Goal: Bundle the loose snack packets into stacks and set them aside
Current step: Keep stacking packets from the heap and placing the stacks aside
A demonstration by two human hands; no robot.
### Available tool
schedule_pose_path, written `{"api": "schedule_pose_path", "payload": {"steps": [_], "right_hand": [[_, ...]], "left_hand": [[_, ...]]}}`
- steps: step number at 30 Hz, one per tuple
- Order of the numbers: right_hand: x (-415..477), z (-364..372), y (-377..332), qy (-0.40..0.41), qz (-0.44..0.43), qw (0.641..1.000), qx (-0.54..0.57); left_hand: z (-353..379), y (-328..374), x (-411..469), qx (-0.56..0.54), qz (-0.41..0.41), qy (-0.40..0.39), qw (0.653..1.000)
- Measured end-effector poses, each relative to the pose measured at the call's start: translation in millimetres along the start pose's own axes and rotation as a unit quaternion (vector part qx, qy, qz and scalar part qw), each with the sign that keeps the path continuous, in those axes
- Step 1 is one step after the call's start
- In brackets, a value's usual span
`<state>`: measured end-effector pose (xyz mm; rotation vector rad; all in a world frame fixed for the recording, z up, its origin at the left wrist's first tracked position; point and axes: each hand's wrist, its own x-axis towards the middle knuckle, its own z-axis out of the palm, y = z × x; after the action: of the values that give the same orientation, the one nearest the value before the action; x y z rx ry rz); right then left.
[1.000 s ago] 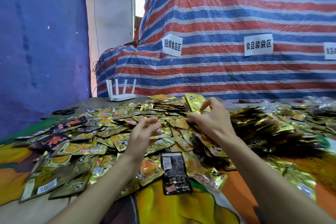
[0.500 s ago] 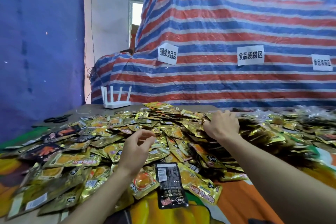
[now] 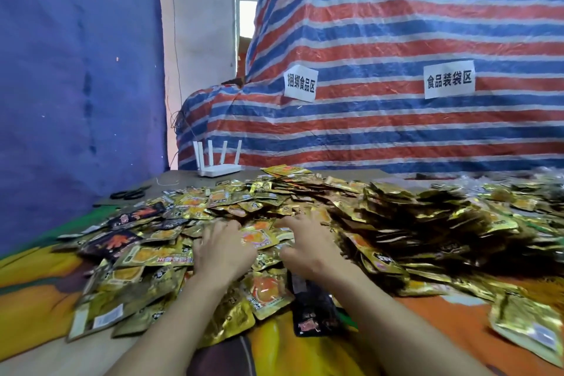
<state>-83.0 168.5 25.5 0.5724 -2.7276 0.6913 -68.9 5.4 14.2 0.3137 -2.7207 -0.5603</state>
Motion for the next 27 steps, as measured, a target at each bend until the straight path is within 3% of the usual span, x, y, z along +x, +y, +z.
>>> {"api": "schedule_pose_path", "payload": {"steps": [3, 6, 11, 17, 20, 24, 27], "right_hand": [[0.5, 13.9, 12.5, -0.109, 0.002, 0.993, -0.049], [1.0, 17.8, 16.9, -0.14, -0.004, 0.987, -0.081], [4.0, 24.0, 8.6, -0.123, 0.009, 0.982, -0.14], [1.3, 23.6, -0.1, -0.137, -0.029, 0.988, -0.071], [-1.3, 23.4, -0.3, -0.131, -0.033, 0.989, -0.058], [-2.9, 23.3, -4.3, -0.106, -0.04, 0.988, -0.109], [-6.1, 22.5, -6.0, -0.084, -0.036, 0.992, -0.082]], "left_hand": [[2.9, -3.6, 3.0, 0.063, -0.066, -0.072, 0.993], [0.5, -7.7, 4.3, 0.093, -0.119, -0.076, 0.986], [-3.9, -14.9, 7.3, 0.098, -0.106, -0.045, 0.989], [-16.5, -19.1, 11.8, 0.021, -0.066, 0.002, 0.998], [-26.6, -30.9, 16.9, 0.055, -0.12, 0.02, 0.991], [-33.0, -51.5, 15.8, 0.051, -0.263, -0.036, 0.963], [-30.4, -57.0, 14.6, 0.051, -0.28, -0.028, 0.958]]}}
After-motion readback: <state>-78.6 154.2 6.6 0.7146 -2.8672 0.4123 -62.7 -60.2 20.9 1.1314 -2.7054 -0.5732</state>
